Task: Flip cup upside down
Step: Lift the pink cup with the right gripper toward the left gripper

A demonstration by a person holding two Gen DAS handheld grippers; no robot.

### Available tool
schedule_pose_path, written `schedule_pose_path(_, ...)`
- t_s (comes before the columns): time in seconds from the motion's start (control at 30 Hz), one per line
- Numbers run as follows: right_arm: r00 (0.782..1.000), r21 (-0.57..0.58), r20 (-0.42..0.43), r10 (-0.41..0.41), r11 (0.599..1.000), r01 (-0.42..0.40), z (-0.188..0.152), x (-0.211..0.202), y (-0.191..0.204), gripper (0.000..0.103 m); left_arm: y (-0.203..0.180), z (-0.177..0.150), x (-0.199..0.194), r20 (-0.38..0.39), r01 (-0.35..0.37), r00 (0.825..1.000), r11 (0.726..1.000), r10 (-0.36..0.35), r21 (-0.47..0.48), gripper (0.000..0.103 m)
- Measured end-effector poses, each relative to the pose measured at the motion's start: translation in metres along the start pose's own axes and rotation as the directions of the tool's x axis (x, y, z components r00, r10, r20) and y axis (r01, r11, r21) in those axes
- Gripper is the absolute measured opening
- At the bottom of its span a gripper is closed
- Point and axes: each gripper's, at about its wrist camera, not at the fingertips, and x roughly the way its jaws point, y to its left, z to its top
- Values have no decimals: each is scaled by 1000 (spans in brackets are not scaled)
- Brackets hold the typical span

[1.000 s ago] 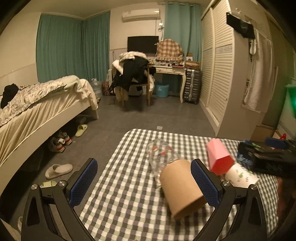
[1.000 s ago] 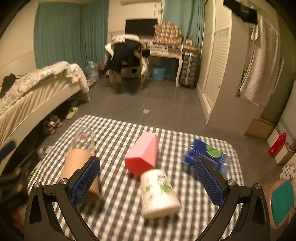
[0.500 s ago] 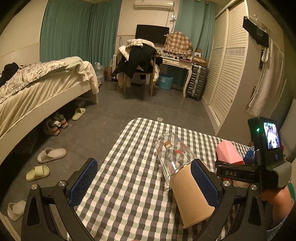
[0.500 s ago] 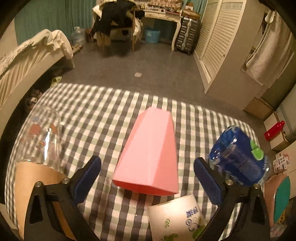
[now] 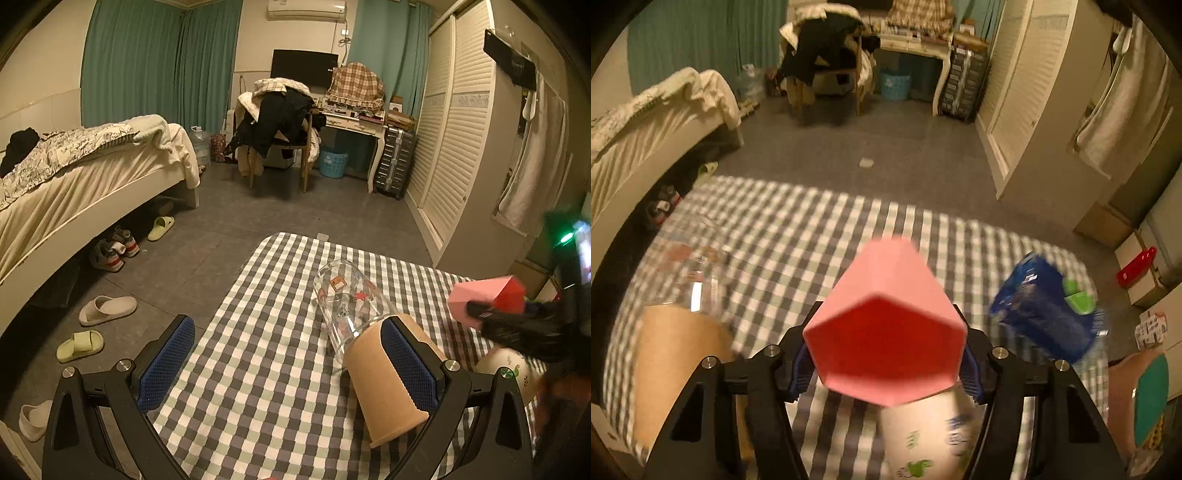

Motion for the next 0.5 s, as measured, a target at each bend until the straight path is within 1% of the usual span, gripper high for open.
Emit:
schedule_pose_path(0.07,999,-22,36,-3,1000,4,2,-24,2,62,0,-2,-2,-2,0,1000,1000,0,6,103)
schedule_pose_path(0.2,997,-40,79,7,999,-4,-3,-59,6,62,3,-8,-9,1,9,1000,1000,-9,11,103)
schedule_pose_path(0.4,991,-50,133,32,998,-26,-16,-91,17,61,14,-15,-21,12,9,1000,1000,-8,-3,103)
schedule_pose_path(0.5,986,-70,157,56,997,-45,-35,-101,24,61,19,-17,-24,13,2,1000,1000,-2,-1,103)
